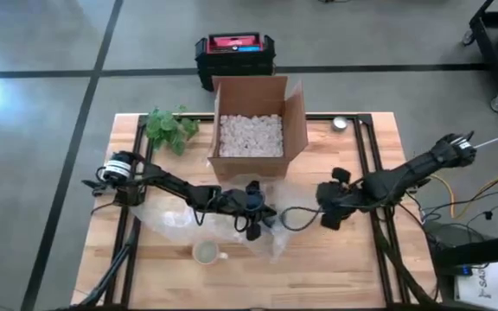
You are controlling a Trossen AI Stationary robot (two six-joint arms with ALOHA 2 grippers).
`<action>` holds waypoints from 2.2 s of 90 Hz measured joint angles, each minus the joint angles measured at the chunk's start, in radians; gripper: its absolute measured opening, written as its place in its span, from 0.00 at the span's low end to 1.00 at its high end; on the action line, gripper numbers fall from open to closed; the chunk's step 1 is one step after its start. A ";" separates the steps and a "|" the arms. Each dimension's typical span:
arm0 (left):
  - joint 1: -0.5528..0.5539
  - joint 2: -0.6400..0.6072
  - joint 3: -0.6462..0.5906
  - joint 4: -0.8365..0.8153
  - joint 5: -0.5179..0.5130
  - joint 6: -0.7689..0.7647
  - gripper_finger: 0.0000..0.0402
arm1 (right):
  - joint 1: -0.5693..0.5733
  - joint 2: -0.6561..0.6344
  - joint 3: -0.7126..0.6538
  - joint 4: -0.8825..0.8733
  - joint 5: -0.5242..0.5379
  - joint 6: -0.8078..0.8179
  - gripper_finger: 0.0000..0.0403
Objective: Wrap mug
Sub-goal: Wrap the blue mug with the right bubble wrap
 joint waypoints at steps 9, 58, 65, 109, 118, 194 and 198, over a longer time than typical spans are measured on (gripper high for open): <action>0.000 0.000 0.000 0.004 0.000 -0.001 0.00 | 0.015 -0.018 -0.130 0.091 -0.001 0.047 0.37; 0.000 0.000 0.000 0.017 -0.002 -0.005 0.00 | 0.005 0.122 -0.161 0.979 0.097 -0.443 0.12; 0.000 0.000 0.000 0.018 -0.003 -0.005 0.00 | -0.014 0.177 -0.106 0.963 0.081 -0.469 0.07; -0.024 -0.230 0.020 -0.333 -0.014 -0.058 0.00 | -0.100 0.556 0.256 0.590 -0.111 -0.525 0.00; -0.034 -0.282 0.021 -0.341 -0.047 -0.028 0.00 | -0.116 0.601 0.276 0.581 -0.179 -0.527 0.00; -0.033 -0.080 0.013 -0.216 -0.079 -0.015 0.00 | -0.116 0.577 0.470 0.410 -0.196 -0.500 0.01; -0.033 -0.080 0.013 -0.216 -0.079 -0.014 0.00 | -0.116 0.571 0.483 0.376 -0.195 -0.486 0.01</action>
